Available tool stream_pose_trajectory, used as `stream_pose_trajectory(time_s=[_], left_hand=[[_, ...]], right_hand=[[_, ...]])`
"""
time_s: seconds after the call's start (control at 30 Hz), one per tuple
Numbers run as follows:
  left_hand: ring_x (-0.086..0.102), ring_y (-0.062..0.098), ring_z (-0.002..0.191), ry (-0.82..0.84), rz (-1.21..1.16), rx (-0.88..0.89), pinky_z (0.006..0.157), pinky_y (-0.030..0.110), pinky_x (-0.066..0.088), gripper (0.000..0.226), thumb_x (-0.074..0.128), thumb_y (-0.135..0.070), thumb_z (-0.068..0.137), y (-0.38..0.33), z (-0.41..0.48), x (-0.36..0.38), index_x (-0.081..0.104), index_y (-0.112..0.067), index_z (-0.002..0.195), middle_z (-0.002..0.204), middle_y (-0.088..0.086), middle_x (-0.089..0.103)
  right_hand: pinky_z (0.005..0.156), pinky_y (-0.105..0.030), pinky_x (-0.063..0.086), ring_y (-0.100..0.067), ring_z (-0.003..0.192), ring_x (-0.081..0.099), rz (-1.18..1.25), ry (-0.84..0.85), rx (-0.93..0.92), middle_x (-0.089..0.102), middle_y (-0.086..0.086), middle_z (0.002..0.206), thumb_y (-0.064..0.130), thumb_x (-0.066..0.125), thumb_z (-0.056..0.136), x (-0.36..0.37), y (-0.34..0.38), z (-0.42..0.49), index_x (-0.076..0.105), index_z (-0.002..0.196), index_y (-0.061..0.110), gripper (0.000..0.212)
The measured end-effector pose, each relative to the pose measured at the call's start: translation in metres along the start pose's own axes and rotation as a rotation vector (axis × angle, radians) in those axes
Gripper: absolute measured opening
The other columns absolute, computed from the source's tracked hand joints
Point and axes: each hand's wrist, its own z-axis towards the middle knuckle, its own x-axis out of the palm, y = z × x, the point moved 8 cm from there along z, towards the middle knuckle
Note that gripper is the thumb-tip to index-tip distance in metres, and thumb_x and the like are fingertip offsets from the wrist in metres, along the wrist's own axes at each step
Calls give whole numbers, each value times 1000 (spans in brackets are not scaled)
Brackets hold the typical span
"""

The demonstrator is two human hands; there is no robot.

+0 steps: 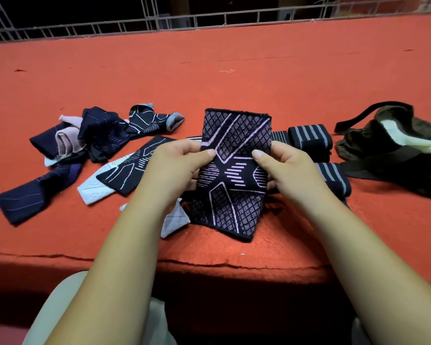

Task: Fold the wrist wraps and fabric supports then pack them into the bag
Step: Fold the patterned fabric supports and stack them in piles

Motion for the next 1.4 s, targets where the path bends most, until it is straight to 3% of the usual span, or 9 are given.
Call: stream_pose_trajectory(time_s=[0.13, 0.2, 0.33, 0.5, 0.6, 0.97, 1.17, 1.27, 1.4], left_hand=[[63, 10, 56, 25, -29, -48, 50, 22, 53, 13, 72, -17, 100, 1, -7, 0, 77, -7, 107, 78, 0, 78], [55, 10, 54, 31, -2, -67, 55, 26, 55, 17, 72, -21, 100, 1, -9, -1, 76, -5, 106, 70, -2, 71], [71, 21, 65, 90, 40, -110, 66, 38, 66, 28, 71, -26, 102, 0, -19, 2, 74, 0, 110, 89, 13, 81], [70, 22, 57, 87, 69, -136, 63, 36, 65, 32, 64, -31, 106, -6, -28, 5, 74, -2, 100, 76, 6, 71], [73, 24, 61, 72, 93, -138, 60, 34, 65, 32, 61, -30, 107, -8, -32, 5, 74, -1, 109, 84, 12, 79], [80, 24, 71, 1, 55, -139, 62, 34, 66, 20, 64, -19, 105, -2, -28, 0, 71, -2, 112, 89, 7, 82], [77, 20, 71, -10, 38, -78, 66, 36, 66, 21, 68, -27, 104, -7, -27, -4, 75, -7, 107, 94, 8, 81], [75, 17, 71, 18, -19, -64, 69, 37, 66, 24, 76, -28, 99, -8, -26, -2, 74, -10, 115, 102, 7, 80], [72, 16, 78, 68, -45, 10, 63, 26, 57, 21, 77, -20, 95, -16, -23, -3, 76, -14, 116, 105, 6, 82]], right_hand=[[82, -62, 61, -37, 91, 79, 60, 19, 45, 81, -11, 105, 33, 68, 104, 1, -1, -5, 72, 107, 13, 21], [92, -66, 59, -41, 102, 78, 112, 28, 68, 81, -11, 106, 30, 68, 103, 2, -1, -9, 73, 105, 12, 19], [97, -57, 59, -35, 101, 79, 130, 22, 49, 82, -9, 103, 23, 66, 103, 1, 5, -16, 76, 104, 13, 14], [77, -33, 60, -20, 86, 76, 207, 16, 51, 82, -10, 103, 9, 61, 102, -4, 13, -22, 78, 109, 12, 19], [69, -24, 60, -16, 82, 77, 247, -5, 67, 83, -8, 101, 5, 61, 103, -9, 16, -23, 78, 111, 11, 20], [79, -35, 59, -20, 85, 77, 278, -46, 96, 83, -8, 104, 10, 61, 104, -16, 14, -19, 81, 110, 25, 26], [77, -31, 59, -17, 87, 77, 271, -50, 79, 83, -6, 106, 11, 61, 104, -13, 19, -20, 80, 114, 24, 26], [81, -33, 60, -18, 89, 76, 260, -32, 54, 82, -6, 108, 11, 61, 105, -7, 28, -17, 79, 116, 25, 26], [85, -37, 61, -20, 94, 77, 228, -13, 9, 82, -3, 110, 13, 60, 106, 10, 45, -9, 78, 118, 26, 25]])
